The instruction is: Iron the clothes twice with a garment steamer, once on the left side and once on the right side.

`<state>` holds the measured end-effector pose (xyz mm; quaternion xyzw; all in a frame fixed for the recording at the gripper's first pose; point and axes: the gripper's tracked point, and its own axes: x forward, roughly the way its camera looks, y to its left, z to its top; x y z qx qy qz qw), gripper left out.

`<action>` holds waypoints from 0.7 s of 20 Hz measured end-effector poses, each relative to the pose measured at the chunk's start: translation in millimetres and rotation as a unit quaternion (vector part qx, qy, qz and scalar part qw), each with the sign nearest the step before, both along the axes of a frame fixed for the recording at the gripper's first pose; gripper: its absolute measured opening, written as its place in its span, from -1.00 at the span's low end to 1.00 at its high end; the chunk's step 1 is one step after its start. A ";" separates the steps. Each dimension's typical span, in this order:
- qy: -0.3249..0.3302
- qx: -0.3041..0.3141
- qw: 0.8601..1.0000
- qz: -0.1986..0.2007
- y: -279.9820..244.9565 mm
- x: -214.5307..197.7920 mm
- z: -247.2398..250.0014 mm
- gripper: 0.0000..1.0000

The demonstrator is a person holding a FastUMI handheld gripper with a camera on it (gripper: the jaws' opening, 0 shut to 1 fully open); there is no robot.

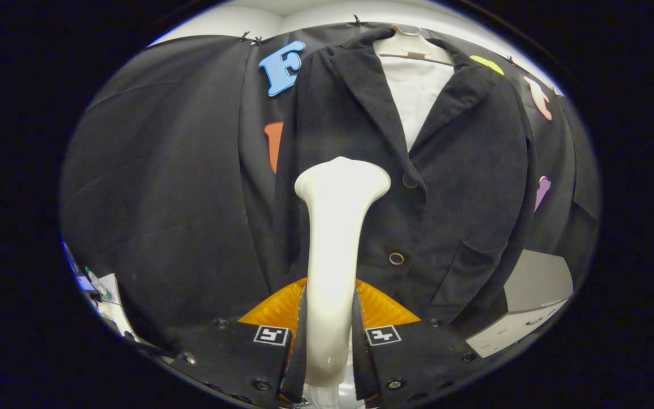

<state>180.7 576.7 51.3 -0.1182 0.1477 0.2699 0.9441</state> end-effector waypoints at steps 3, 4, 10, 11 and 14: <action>0.013 -0.002 1.000 -0.003 -7.4 -2.6 -21.2 -0.28; 0.017 -0.001 1.000 -0.004 -8.6 -2.6 -26.6 -0.28; 0.040 -0.009 0.999 0.000 -13.6 -5.8 -61.1 -0.28; 0.044 -0.012 0.999 0.001 -14.5 -7.1 -67.0 -0.28; 0.058 -0.013 0.998 0.003 -19.3 -10.8 -83.6 -0.27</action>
